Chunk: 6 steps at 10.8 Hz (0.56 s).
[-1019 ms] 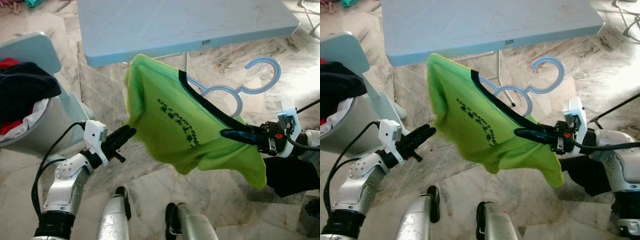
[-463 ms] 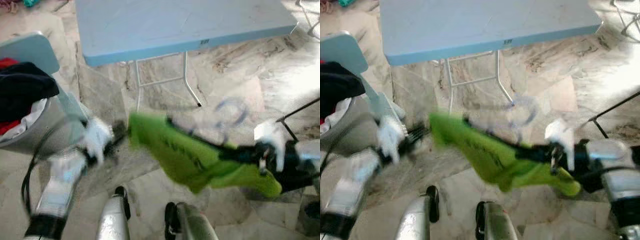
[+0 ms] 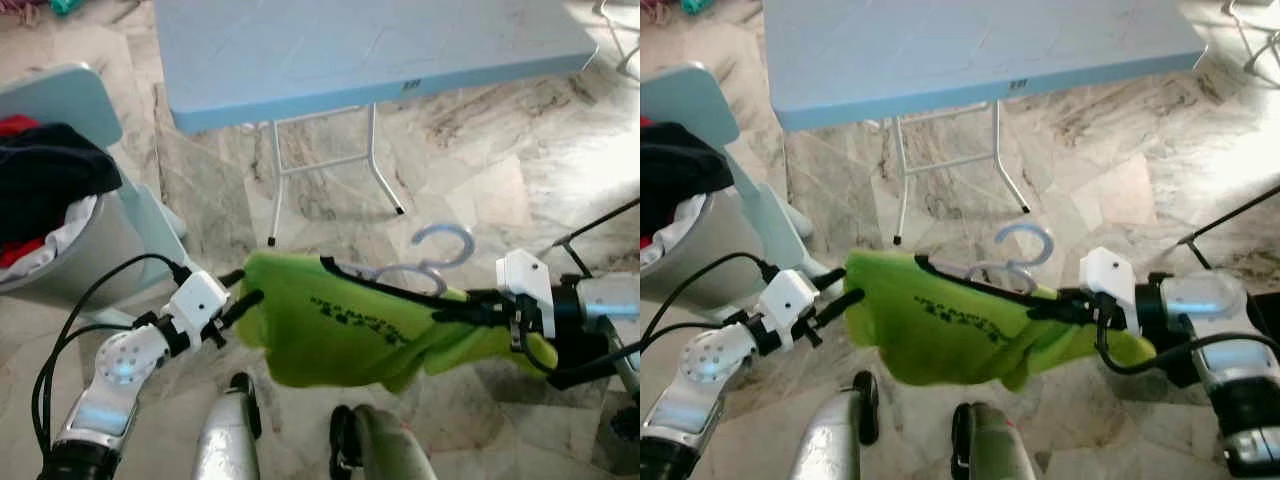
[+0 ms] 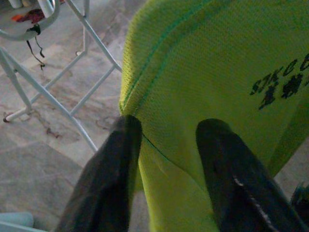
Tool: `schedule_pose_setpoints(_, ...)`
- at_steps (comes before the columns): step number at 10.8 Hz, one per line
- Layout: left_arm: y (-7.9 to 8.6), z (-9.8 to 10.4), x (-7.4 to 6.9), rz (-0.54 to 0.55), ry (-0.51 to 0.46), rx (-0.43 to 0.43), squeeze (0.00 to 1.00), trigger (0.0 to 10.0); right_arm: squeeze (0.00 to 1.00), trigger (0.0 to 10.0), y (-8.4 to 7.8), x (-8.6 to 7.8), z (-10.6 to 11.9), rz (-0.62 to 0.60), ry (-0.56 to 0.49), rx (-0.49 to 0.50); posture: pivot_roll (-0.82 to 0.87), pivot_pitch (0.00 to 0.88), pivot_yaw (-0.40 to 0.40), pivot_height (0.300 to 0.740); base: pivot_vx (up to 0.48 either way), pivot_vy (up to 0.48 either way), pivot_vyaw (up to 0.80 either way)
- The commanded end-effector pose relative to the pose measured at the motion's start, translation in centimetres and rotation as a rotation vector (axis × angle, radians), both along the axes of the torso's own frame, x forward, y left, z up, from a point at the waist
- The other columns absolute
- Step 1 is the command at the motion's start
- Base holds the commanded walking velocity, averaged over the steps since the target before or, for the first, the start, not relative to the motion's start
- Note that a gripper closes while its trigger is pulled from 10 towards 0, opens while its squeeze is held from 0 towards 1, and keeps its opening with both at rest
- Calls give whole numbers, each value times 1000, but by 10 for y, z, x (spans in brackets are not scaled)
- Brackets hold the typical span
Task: Hang hanger
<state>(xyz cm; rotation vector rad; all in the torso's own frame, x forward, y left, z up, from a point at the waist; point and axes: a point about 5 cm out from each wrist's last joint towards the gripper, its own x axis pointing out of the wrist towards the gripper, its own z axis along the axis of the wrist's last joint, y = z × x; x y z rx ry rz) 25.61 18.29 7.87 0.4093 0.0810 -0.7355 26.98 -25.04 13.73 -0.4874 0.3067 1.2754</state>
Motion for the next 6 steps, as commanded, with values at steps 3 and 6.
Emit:
schedule_pose_setpoints(3, 8, -6, -4, 6, 5, 31, 1000, 10000, 0, 10000, -2, 0, -4, 54, 18, -26, 3, 285, -58, 740, 0, 0, 0)
schedule_pose_setpoints(6, 17, -1, -1, 64, -44, 35, 1000, 10000, 0, 10000, -5, 3, -9, 53, 22, -30, 2, 285, -60, 740, 0, 0, 0)
